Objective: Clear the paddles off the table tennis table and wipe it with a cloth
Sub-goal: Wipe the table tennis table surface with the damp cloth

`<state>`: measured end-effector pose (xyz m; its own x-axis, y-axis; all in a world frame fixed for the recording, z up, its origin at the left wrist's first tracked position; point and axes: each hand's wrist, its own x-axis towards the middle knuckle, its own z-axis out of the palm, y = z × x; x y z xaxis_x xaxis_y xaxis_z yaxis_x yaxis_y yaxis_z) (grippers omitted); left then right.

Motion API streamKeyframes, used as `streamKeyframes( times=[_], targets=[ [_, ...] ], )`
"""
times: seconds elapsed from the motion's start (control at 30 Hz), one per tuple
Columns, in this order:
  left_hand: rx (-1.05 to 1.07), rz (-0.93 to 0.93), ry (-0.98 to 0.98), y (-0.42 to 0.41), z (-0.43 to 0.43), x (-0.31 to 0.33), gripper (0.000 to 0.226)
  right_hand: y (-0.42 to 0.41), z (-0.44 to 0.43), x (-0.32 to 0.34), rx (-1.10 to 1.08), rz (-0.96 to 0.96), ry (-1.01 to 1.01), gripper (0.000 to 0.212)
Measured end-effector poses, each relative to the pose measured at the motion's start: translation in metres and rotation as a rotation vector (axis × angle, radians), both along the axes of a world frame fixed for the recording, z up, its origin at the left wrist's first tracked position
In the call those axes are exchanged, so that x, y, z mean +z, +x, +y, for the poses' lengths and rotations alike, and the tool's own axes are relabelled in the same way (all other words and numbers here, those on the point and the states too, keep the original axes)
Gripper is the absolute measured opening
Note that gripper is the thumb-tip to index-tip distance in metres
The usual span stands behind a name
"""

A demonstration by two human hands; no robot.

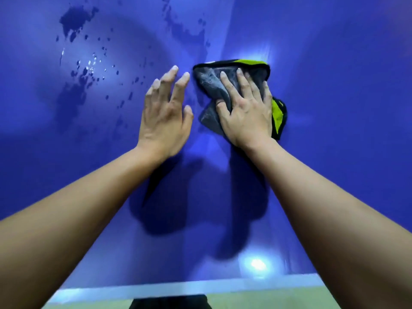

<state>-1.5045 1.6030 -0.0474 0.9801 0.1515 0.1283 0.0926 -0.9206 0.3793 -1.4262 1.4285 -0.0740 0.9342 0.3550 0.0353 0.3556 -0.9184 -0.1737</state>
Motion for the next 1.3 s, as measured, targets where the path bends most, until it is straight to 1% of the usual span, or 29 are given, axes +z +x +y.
streamKeyframes(
  times=[0.17, 0.33, 0.47, 0.6, 0.7, 0.8, 0.93, 1.0, 1.1, 1.3],
  targets=[
    [-0.022, 0.065, 0.036, -0.120, -0.031, -0.004, 0.055, -0.091, -0.023, 0.003, 0.032, -0.015, 0.034, 0.063],
    [-0.010, 0.124, 0.072, -0.219, -0.056, -0.012, 0.057, -0.194, -0.051, 0.000, 0.038, -0.044, 0.069, 0.064],
    [0.030, 0.163, 0.018, -0.256, -0.070, -0.014, 0.061, -0.261, -0.065, -0.005, 0.023, -0.050, 0.068, 0.065],
    [0.074, 0.174, -0.044, -0.259, -0.075, -0.011, 0.061, -0.296, -0.061, -0.004, 0.029, -0.054, 0.073, 0.066],
    [0.098, 0.160, -0.068, -0.255, -0.072, -0.007, 0.055, -0.292, -0.061, -0.006, 0.097, -0.064, 0.049, 0.066],
    [0.123, 0.109, -0.075, -0.248, -0.061, -0.002, 0.048, -0.268, -0.049, -0.005, 0.165, -0.083, 0.055, 0.065],
    [0.192, 0.061, -0.167, -0.223, -0.043, 0.006, 0.051, -0.228, -0.022, -0.002, 0.193, -0.078, 0.064, 0.063],
    [0.173, 0.045, -0.185, -0.197, -0.028, 0.008, 0.052, -0.208, -0.013, -0.004, 0.185, -0.079, 0.066, 0.062],
    [0.158, 0.038, -0.117, -0.149, -0.004, 0.007, 0.049, -0.174, 0.002, -0.006, 0.142, -0.074, 0.076, 0.061],
    [0.109, -0.011, -0.101, -0.022, 0.046, 0.000, 0.055, -0.070, 0.044, -0.005, 0.027, -0.059, 0.063, 0.061]
  ],
)
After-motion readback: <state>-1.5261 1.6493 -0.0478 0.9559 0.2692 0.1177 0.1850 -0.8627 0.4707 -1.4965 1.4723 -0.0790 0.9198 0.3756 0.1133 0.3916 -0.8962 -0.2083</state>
